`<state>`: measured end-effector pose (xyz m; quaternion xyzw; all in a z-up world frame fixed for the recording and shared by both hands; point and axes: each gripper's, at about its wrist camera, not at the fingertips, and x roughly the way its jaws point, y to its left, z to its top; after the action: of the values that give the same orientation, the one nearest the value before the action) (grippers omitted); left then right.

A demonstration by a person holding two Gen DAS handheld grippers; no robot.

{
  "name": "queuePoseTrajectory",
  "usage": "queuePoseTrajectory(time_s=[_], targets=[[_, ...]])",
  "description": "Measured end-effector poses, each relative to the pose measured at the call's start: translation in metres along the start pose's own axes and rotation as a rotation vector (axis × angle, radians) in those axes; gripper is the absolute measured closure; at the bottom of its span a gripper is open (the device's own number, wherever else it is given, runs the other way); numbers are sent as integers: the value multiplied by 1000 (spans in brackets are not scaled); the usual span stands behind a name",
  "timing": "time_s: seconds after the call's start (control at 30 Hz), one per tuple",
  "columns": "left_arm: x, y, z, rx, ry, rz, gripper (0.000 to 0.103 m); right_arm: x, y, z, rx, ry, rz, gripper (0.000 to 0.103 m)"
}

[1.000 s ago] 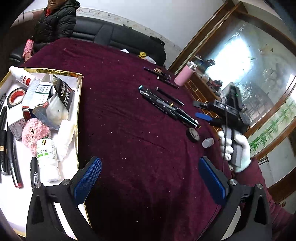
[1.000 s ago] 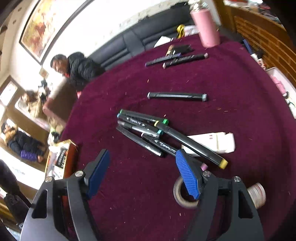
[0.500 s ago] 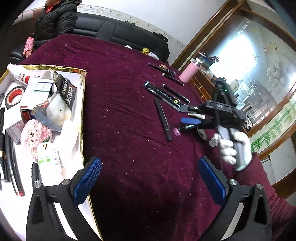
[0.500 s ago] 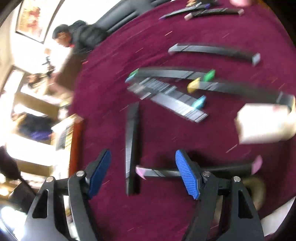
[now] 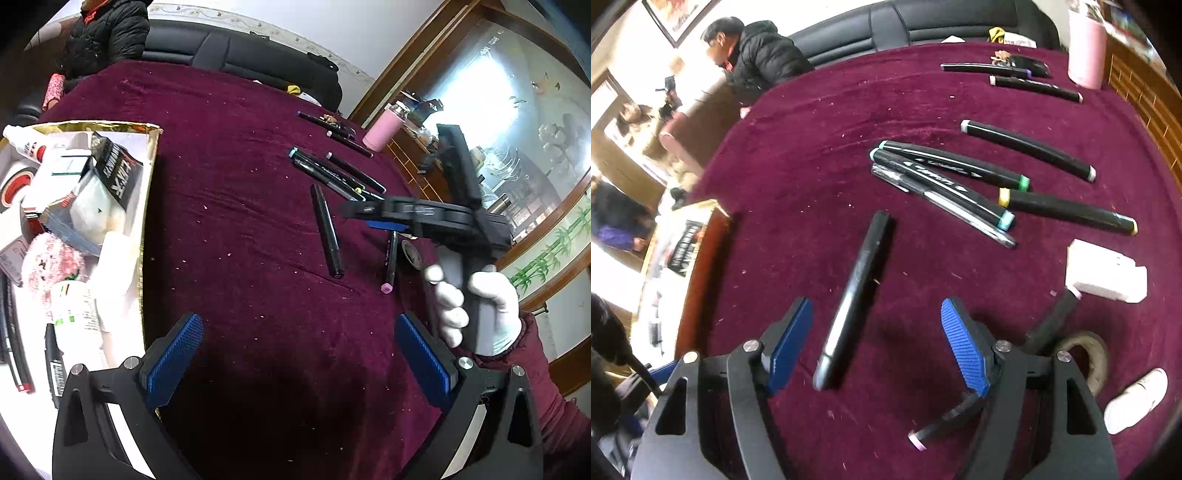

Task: Organize objects
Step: 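Move both grippers back over the markers on the tablecloth, then grasp a black pink-capped marker with the left gripper while the right grasps a black marker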

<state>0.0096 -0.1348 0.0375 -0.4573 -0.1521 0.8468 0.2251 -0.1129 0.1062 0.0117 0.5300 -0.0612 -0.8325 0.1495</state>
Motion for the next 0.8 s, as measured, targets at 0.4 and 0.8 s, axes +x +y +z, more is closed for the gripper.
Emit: queuePoseTrajectory(time_s=[0.4, 0.8], targets=[[-1, 4, 9, 0, -17, 33, 1, 29, 35, -9, -80, 10, -209, 91], [89, -85, 38, 248, 99, 17, 2, -81, -77, -69, 256, -116, 25, 91]])
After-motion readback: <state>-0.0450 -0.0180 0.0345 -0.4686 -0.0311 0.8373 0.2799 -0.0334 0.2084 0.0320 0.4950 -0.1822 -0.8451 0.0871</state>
